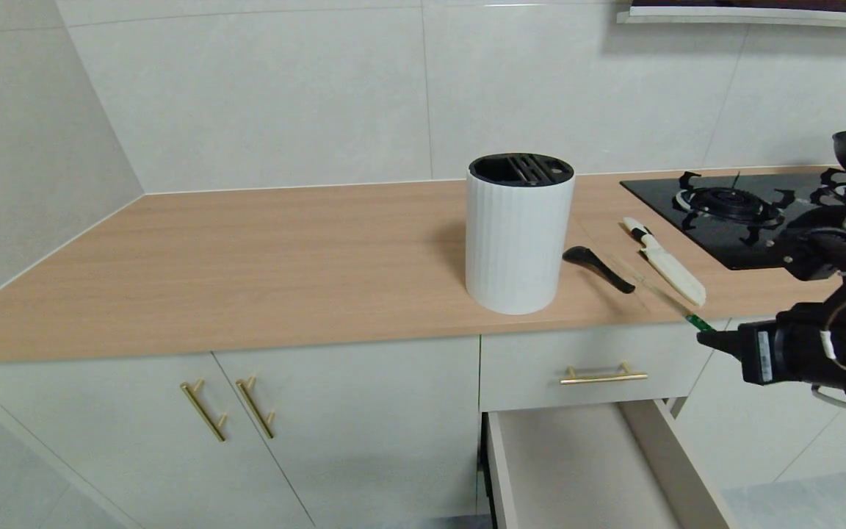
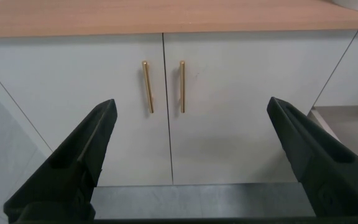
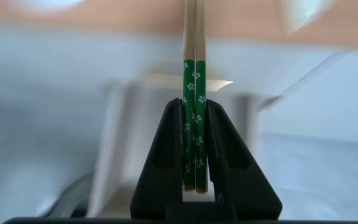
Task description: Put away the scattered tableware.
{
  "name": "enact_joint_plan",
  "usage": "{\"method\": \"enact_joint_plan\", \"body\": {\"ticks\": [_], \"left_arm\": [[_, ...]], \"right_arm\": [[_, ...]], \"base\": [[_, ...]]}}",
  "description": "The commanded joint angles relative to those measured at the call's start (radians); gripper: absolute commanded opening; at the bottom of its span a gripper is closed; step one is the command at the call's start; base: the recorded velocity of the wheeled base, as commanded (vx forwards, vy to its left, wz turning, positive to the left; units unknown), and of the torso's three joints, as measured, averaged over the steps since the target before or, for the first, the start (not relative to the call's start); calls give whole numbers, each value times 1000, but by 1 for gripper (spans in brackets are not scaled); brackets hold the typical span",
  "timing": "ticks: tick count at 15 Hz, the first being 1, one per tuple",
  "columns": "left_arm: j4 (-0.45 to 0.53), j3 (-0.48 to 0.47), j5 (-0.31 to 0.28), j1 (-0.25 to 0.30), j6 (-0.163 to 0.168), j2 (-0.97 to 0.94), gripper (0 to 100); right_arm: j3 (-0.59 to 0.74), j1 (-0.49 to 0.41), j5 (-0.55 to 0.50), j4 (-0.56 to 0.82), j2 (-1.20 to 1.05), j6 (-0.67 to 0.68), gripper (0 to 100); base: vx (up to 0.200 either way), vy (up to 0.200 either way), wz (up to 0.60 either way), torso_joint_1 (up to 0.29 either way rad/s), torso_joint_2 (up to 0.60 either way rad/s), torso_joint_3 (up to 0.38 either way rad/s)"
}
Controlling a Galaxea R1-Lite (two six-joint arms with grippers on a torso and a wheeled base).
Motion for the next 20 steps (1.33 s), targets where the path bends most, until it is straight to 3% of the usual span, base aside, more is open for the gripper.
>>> {"method": "enact_joint_plan", "body": {"ticks": [1,5,9,13,20], "left_arm": [[0,0,1,0,0,0,100],[0,0,1,0,-1,0,100],[0,0,1,0,0,0,100],[0,0,1,0,0,0,100],[0,0,1,0,0,0,100]], "right_arm": [[88,5,95,16,-153,-6,0],[100,68,133,137,-148,-97,0],[131,131,158,140,-152,-101,0],[147,134,159,142,-153,-140,0],[150,137,158,142,-148,-143,0]], "base": [[0,0,0,0,0,0],[0,0,0,0,0,0],[0,0,0,0,0,0],[0,0,0,-12,21,16],[0,0,0,-177,429,248]]}}
